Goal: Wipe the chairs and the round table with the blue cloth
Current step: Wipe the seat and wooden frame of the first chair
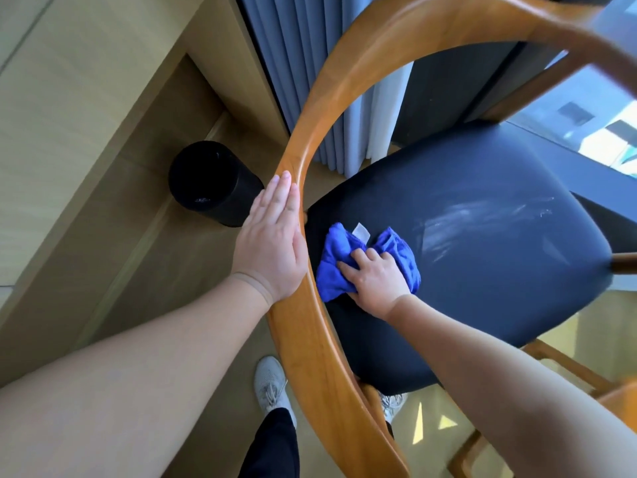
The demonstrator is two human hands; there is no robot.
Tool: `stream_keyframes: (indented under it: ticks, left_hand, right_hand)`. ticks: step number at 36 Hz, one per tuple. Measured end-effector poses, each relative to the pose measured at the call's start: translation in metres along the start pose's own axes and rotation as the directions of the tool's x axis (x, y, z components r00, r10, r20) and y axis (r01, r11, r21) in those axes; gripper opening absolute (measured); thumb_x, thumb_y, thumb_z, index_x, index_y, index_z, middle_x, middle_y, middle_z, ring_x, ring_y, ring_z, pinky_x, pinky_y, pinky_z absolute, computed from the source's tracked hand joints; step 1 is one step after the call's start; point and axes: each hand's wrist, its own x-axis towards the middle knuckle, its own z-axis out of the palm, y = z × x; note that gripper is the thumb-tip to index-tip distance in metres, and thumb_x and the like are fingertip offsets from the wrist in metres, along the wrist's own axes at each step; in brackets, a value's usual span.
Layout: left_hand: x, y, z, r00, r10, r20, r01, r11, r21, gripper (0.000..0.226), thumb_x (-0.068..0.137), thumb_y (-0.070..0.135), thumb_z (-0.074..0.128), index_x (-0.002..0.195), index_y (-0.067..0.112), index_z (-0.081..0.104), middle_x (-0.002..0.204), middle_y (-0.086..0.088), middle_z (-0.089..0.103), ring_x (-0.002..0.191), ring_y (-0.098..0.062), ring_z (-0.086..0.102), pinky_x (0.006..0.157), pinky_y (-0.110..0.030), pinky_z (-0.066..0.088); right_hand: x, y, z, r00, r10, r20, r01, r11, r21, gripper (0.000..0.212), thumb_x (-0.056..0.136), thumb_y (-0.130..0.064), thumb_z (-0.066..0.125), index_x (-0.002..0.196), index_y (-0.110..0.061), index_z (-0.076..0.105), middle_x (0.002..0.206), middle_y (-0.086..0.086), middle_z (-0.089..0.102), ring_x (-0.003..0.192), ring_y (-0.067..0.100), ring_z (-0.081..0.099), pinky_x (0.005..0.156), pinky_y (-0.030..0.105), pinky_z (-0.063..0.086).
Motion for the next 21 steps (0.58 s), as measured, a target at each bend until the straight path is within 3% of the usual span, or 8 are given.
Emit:
stream_keyframes:
  ticks: [9,15,21]
  left_hand:
    - [-0.001,0.003,-0.003,1.000,-0.011,-0.013,0.011,0.999,0.036,0.052,0.095,0.021,0.031,0.144,0.003,0.030,0.152,-0.013,0.028,0.142,-0.026,0.019,0.114,-0.037,0.016]
    - [-0.001,0.004,-0.006,1.000,0.007,-0.019,-0.006,0.997,0.078,0.051,0.094,0.023,0.034,0.142,0.003,0.034,0.150,-0.014,0.032,0.140,-0.028,0.024,0.113,-0.039,0.016]
    - [0.014,0.006,-0.007,0.923,0.310,0.230,-0.355,0.915,0.191,0.054,0.088,0.025,0.036,0.140,0.011,0.041,0.147,-0.010,0.039,0.139,-0.024,0.027,0.117,-0.039,0.011]
  right_hand:
    - [-0.111,-0.007,0.028,0.969,-0.234,0.075,0.230,0.972,0.056,0.046,0.066,-0.036,0.072,0.111,-0.028,0.068,0.097,0.003,0.064,0.072,0.025,0.057,0.060,0.033,0.047]
    - [-0.135,-0.006,0.032,0.965,-0.246,0.089,0.240,0.968,0.069,0.048,0.070,-0.034,0.072,0.117,-0.028,0.064,0.104,0.005,0.064,0.076,0.027,0.058,0.065,0.036,0.049]
    - [-0.131,0.000,0.031,0.954,-0.290,0.073,0.288,0.957,0.043,0.047,0.072,-0.032,0.071,0.118,-0.028,0.063,0.110,0.009,0.063,0.078,0.029,0.058,0.067,0.039,0.050]
